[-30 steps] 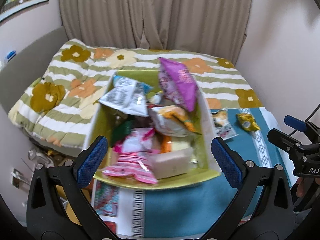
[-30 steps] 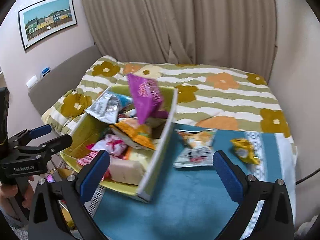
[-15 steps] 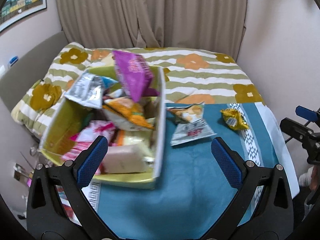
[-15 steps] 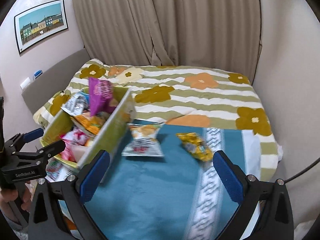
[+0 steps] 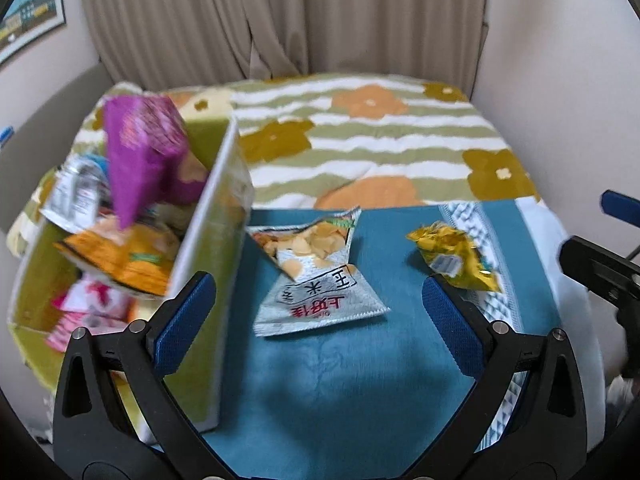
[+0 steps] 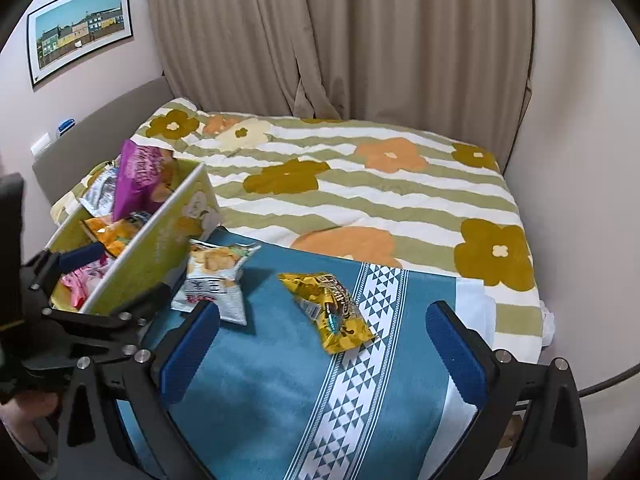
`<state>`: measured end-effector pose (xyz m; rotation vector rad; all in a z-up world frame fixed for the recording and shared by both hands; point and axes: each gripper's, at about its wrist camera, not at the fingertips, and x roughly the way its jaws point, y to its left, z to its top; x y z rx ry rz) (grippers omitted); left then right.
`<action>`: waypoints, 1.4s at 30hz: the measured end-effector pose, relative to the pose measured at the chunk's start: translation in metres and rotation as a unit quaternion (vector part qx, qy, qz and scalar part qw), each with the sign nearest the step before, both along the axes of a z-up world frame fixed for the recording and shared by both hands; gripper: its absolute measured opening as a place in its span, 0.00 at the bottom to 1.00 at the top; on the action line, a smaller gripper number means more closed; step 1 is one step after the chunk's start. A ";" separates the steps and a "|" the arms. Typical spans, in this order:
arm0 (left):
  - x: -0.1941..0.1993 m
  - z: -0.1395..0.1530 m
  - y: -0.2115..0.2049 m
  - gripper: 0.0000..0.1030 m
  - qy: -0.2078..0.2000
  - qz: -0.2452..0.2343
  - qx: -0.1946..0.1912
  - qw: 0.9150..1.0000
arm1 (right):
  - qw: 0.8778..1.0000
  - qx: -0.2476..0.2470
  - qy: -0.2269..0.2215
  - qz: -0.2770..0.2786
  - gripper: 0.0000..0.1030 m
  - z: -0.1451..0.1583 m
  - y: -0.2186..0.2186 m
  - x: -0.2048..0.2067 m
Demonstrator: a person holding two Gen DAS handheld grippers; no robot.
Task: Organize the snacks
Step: 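Move both tools back over the last two bags on the cloth, then grasp the white potato chip bag with the left gripper while the right gripper grasps the gold chocolate bag, then carry both bags over the yellow box and open both grippers inside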
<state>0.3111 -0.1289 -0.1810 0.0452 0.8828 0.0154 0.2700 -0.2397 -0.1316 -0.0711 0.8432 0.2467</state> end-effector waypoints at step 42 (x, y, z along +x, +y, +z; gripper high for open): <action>0.088 -0.100 0.003 0.56 0.141 -0.028 0.015 0.989 | 0.983 0.020 0.167 0.078 0.47 -0.146 0.006 0.112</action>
